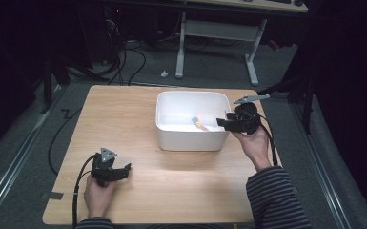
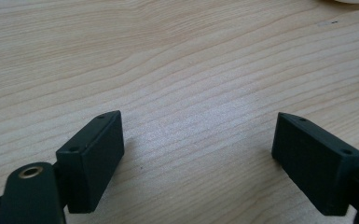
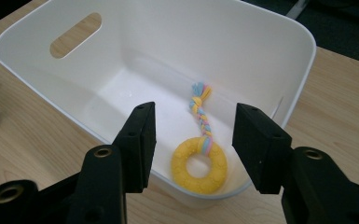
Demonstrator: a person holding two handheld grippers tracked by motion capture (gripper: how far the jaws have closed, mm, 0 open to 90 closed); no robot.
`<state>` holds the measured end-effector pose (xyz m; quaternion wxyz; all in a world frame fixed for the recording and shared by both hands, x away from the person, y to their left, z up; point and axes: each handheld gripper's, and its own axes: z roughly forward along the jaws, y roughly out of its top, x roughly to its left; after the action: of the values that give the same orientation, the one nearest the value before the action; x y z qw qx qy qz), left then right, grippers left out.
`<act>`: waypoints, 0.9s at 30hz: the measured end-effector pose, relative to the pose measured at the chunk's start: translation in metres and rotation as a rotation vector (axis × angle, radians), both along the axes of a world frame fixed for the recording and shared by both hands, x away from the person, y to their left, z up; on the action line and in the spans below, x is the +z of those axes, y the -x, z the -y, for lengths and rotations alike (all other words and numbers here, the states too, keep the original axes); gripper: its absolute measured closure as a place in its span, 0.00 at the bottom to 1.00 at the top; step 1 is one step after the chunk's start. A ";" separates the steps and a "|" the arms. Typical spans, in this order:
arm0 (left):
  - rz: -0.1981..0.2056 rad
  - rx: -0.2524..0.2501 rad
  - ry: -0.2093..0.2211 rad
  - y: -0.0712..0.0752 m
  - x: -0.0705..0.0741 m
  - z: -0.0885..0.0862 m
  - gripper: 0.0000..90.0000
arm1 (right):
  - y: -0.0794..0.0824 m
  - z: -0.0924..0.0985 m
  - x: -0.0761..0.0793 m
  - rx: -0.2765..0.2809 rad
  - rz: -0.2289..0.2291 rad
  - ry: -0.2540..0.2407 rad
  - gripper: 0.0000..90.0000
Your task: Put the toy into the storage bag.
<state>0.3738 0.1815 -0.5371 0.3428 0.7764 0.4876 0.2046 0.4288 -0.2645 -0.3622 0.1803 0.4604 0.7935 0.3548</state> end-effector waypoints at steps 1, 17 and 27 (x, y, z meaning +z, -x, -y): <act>0.000 0.000 0.000 0.000 0.000 0.000 0.19 | 0.002 0.002 0.001 0.000 0.005 -0.002 0.55; 0.000 0.001 0.000 0.000 0.000 0.000 0.19 | 0.023 0.026 0.012 -0.022 0.038 -0.058 0.55; 0.000 0.000 0.000 0.000 0.000 0.000 0.19 | 0.036 0.040 0.016 -0.045 0.050 -0.062 0.54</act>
<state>0.3737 0.1815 -0.5371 0.3427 0.7765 0.4875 0.2047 0.3925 -0.3046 -0.3463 0.1939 0.4745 0.7666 0.3867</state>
